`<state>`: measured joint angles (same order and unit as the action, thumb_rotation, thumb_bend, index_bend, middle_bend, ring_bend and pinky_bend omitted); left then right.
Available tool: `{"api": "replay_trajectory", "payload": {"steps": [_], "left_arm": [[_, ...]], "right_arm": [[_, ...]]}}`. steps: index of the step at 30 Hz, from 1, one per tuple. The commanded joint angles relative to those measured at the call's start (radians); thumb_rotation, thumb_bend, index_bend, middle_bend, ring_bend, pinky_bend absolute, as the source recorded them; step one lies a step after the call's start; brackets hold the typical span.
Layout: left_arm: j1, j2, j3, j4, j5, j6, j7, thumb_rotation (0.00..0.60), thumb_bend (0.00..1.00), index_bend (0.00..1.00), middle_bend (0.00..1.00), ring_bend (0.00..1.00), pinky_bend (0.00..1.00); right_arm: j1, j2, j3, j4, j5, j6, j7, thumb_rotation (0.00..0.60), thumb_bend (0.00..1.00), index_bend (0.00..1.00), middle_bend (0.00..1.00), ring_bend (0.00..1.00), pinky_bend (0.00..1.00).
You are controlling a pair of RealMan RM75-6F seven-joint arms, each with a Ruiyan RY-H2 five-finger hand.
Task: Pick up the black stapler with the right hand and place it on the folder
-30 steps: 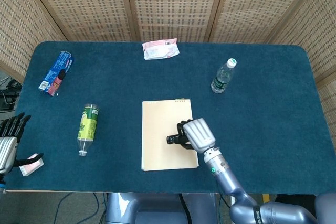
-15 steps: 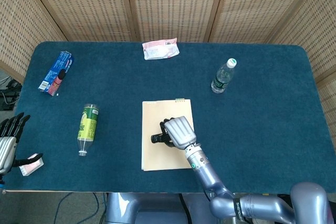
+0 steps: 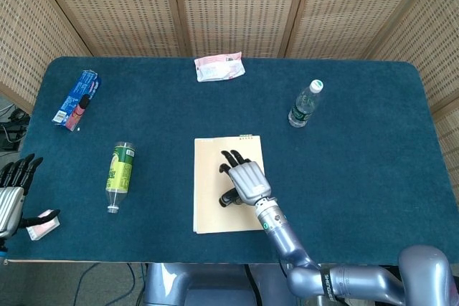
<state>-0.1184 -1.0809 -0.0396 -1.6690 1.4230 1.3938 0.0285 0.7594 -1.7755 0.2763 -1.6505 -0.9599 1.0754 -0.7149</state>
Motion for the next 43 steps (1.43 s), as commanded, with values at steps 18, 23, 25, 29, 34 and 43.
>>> {"api": "replay_trajectory", "payload": {"steps": [18, 23, 25, 29, 34, 43], "left_arm": [[-0.001, -0.004, -0.001, -0.001, -0.003, 0.002, 0.013, 0.6, 0.08, 0.0, 0.0, 0.0, 0.0], [0.0, -0.013, 0.001, -0.004, 0.002, 0.008, 0.035, 0.6, 0.08, 0.0, 0.0, 0.0, 0.0], [0.0, -0.017, 0.002, -0.004, 0.002, 0.008, 0.041, 0.6, 0.08, 0.0, 0.0, 0.0, 0.0], [-0.001, -0.024, 0.0, 0.002, -0.005, 0.006, 0.05, 0.6, 0.08, 0.0, 0.0, 0.0, 0.0], [0.0, -0.027, -0.005, 0.006, -0.015, 0.007, 0.051, 0.6, 0.08, 0.0, 0.0, 0.0, 0.0], [-0.004, -0.035, -0.009, 0.019, -0.025, 0.001, 0.062, 0.6, 0.08, 0.0, 0.0, 0.0, 0.0]], "right_arm": [[-0.209, 0.333, -0.142, -0.146, -0.196, 0.198, 0.202, 0.6, 0.16, 0.11, 0.0, 0.0, 0.17], [-0.294, 0.429, -0.21, -0.096, -0.291, 0.239, 0.354, 0.6, 0.15, 0.08, 0.0, 0.0, 0.06], [-0.32, 0.447, -0.224, -0.069, -0.313, 0.26, 0.395, 0.6, 0.15, 0.08, 0.0, 0.0, 0.04], [-0.376, 0.484, -0.244, -0.001, -0.347, 0.299, 0.502, 0.6, 0.15, 0.08, 0.0, 0.0, 0.03], [-0.432, 0.505, -0.264, 0.079, -0.392, 0.352, 0.588, 0.6, 0.15, 0.09, 0.0, 0.0, 0.03], [-0.506, 0.477, -0.282, 0.176, -0.417, 0.401, 0.631, 0.6, 0.15, 0.1, 0.0, 0.0, 0.02]]}}
